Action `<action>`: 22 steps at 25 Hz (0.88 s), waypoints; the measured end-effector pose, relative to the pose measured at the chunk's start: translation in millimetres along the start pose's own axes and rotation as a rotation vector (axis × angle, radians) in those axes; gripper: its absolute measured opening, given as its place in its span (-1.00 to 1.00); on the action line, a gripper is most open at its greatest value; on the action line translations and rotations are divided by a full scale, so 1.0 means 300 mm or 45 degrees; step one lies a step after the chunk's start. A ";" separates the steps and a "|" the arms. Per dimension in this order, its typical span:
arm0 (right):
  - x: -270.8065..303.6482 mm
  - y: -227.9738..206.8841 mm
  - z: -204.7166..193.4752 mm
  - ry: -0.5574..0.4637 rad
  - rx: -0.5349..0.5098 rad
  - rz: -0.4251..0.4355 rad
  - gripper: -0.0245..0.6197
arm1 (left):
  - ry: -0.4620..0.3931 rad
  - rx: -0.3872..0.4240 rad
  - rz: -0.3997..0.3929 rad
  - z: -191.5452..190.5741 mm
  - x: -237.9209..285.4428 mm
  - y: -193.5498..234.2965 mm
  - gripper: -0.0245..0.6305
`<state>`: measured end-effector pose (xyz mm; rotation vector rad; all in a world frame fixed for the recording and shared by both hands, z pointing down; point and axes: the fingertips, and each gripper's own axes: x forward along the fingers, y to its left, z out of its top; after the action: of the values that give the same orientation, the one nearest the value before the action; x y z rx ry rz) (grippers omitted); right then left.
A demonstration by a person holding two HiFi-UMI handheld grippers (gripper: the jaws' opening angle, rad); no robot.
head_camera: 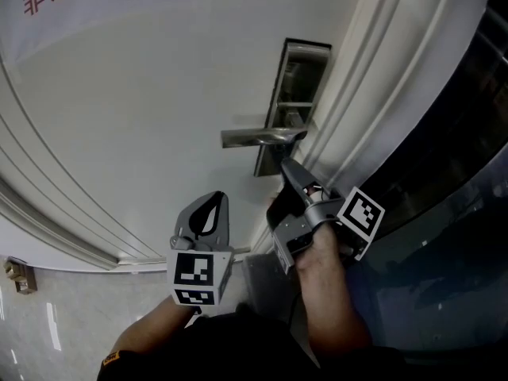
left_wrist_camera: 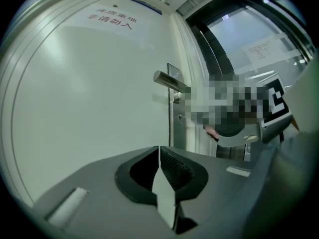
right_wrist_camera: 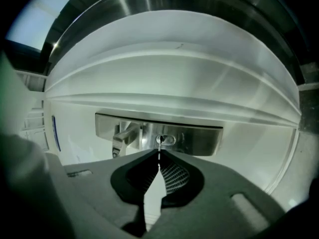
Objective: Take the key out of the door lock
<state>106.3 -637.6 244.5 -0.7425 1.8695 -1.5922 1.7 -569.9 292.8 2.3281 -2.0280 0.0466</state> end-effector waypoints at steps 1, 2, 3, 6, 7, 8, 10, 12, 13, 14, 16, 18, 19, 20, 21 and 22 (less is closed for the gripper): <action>-0.018 0.001 -0.009 0.007 -0.018 0.002 -0.93 | -0.004 -0.004 -0.014 0.000 -0.002 -0.010 -0.83; -0.037 -0.001 -0.019 0.011 -0.039 0.002 -0.93 | -0.007 -0.008 -0.026 -0.002 -0.004 -0.018 -0.83; -0.055 -0.005 -0.029 0.012 -0.063 0.000 -0.93 | -0.009 -0.013 -0.038 -0.005 -0.008 -0.023 -0.84; -0.104 -0.022 -0.060 -0.001 -0.164 -0.021 -0.93 | -0.009 -0.026 -0.070 -0.017 -0.027 -0.033 -0.84; -0.119 -0.028 -0.071 -0.007 -0.213 -0.032 -0.93 | -0.008 -0.032 -0.080 -0.023 -0.037 -0.035 -0.84; -0.133 -0.033 -0.082 -0.013 -0.274 -0.042 -0.93 | -0.007 -0.037 -0.090 -0.029 -0.049 -0.036 -0.84; -0.161 -0.038 -0.112 -0.023 -0.442 -0.067 -0.92 | -0.004 -0.046 -0.111 -0.040 -0.074 -0.034 -0.85; -0.196 -0.048 -0.147 -0.041 -0.661 -0.127 -0.92 | 0.000 -0.051 -0.134 -0.053 -0.105 -0.025 -0.86; -0.216 -0.054 -0.166 -0.053 -0.785 -0.167 -0.92 | 0.003 -0.053 -0.146 -0.061 -0.124 -0.019 -0.86; -0.232 -0.057 -0.188 -0.061 -0.918 -0.196 -0.92 | 0.007 -0.058 -0.159 -0.069 -0.145 -0.012 -0.86; -0.254 -0.055 -0.247 -0.057 -1.162 -0.220 -0.92 | 0.015 -0.069 -0.185 -0.087 -0.190 0.007 -0.86; -0.281 -0.061 -0.314 -0.054 -1.341 -0.254 -0.92 | 0.020 -0.078 -0.209 -0.109 -0.236 0.031 -0.87; -0.297 -0.066 -0.346 -0.056 -1.419 -0.278 -0.92 | 0.023 -0.082 -0.220 -0.124 -0.258 0.044 -0.87; -0.314 -0.075 -0.377 -0.057 -1.482 -0.303 -0.92 | 0.027 -0.087 -0.231 -0.141 -0.281 0.057 -0.87; -0.333 -0.086 -0.406 -0.058 -1.527 -0.328 -0.92 | 0.031 -0.089 -0.241 -0.160 -0.305 0.068 -0.87; -0.354 -0.101 -0.432 -0.060 -1.559 -0.357 -0.92 | 0.033 -0.089 -0.251 -0.178 -0.329 0.076 -0.87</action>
<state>86.4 -477.3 298.5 -1.5373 2.6979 -0.3516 -33.7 -472.2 340.9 2.4563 -1.7492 -0.0018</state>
